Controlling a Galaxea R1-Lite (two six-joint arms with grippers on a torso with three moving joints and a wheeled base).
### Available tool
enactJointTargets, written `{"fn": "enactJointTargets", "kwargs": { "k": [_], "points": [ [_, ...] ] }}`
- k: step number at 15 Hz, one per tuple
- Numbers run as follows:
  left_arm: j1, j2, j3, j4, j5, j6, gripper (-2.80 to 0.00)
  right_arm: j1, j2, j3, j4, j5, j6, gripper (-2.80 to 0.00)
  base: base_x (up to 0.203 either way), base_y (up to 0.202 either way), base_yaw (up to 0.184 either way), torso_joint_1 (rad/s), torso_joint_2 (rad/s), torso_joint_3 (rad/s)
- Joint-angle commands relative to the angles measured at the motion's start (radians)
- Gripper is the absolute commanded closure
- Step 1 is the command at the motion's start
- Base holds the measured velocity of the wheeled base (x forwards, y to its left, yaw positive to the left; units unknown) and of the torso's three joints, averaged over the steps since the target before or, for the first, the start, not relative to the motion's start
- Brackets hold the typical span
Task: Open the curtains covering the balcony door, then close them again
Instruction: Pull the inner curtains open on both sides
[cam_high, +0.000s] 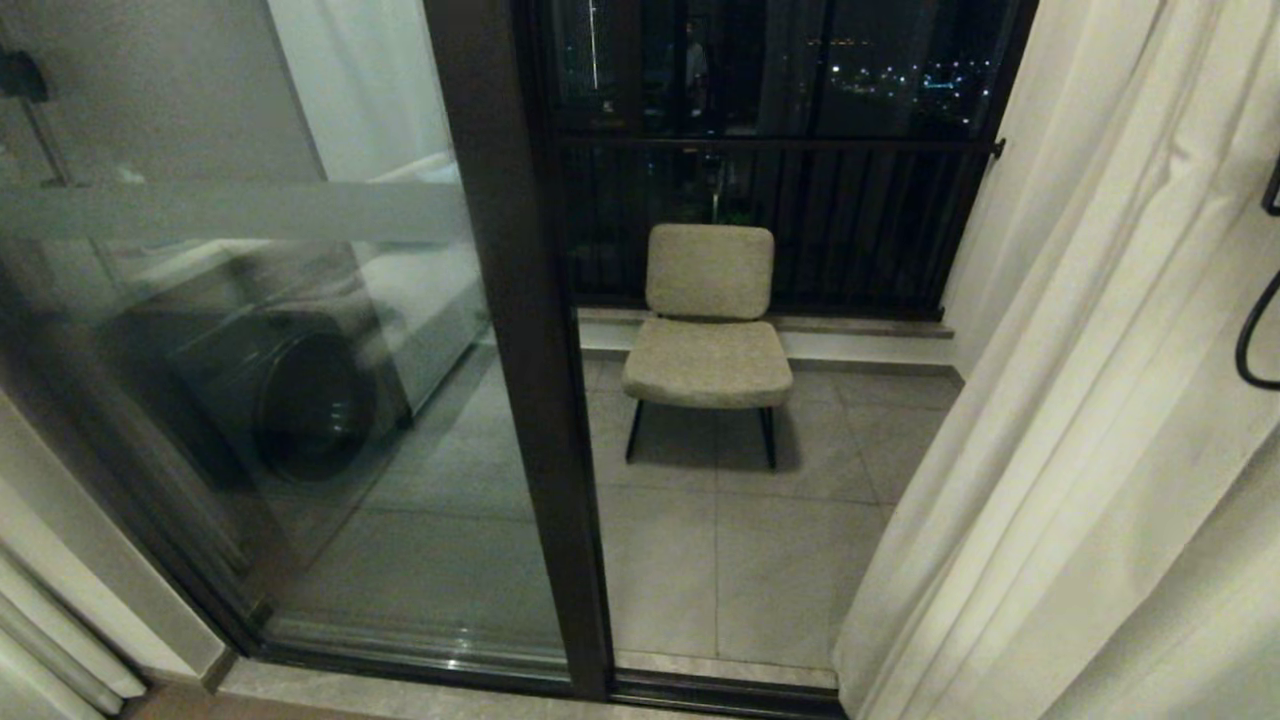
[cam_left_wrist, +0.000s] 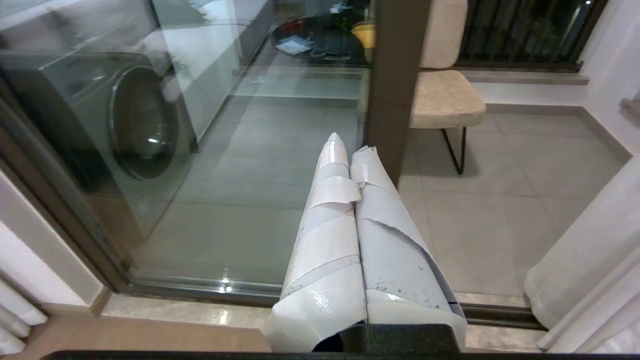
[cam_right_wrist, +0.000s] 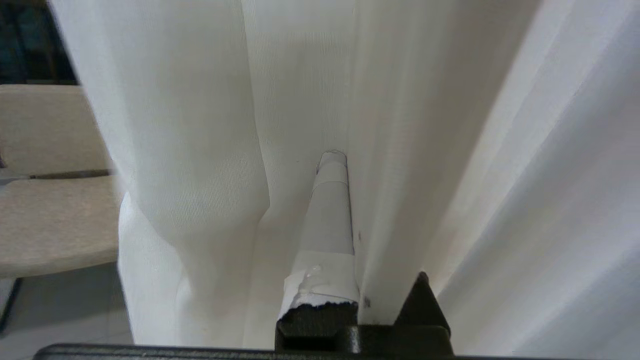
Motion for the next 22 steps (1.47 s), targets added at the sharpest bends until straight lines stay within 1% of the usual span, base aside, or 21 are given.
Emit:
{"fn": "enactJointTargets", "kwargs": {
  "k": [1, 16, 18, 20, 22],
  "points": [
    [-0.001, 0.0, 0.0, -0.001, 0.0, 0.0, 0.0, -0.001, 0.006, 0.0, -0.002, -0.002, -0.002, 0.0, 0.0, -0.189, -0.005, 0.001, 0.01, 0.001],
    [0.0, 0.0, 0.0, -0.002, 0.0, 0.0, 0.0, -0.004, -0.003, 0.012, -0.003, -0.002, -0.003, 0.0, 0.0, -0.19, 0.001, 0.002, 0.0, 0.002],
    [-0.001, 0.0, 0.0, -0.002, 0.0, 0.0, 0.0, -0.002, -0.035, 0.036, -0.002, 0.007, -0.003, 0.0, 0.0, -0.192, 0.0, 0.004, 0.01, 0.001],
    [0.0, 0.0, 0.0, -0.002, 0.0, 0.0, 0.0, 0.0, -0.081, 0.095, -0.003, 0.014, -0.004, 0.0, 0.0, -0.18, 0.002, 0.004, 0.0, 0.002],
    [0.0, 0.0, 0.0, -0.002, 0.0, 0.0, 0.0, 0.0, -0.12, 0.15, -0.003, 0.015, -0.003, 0.0, 0.0, -0.085, -0.001, 0.005, 0.0, 0.003]
  ]
}}
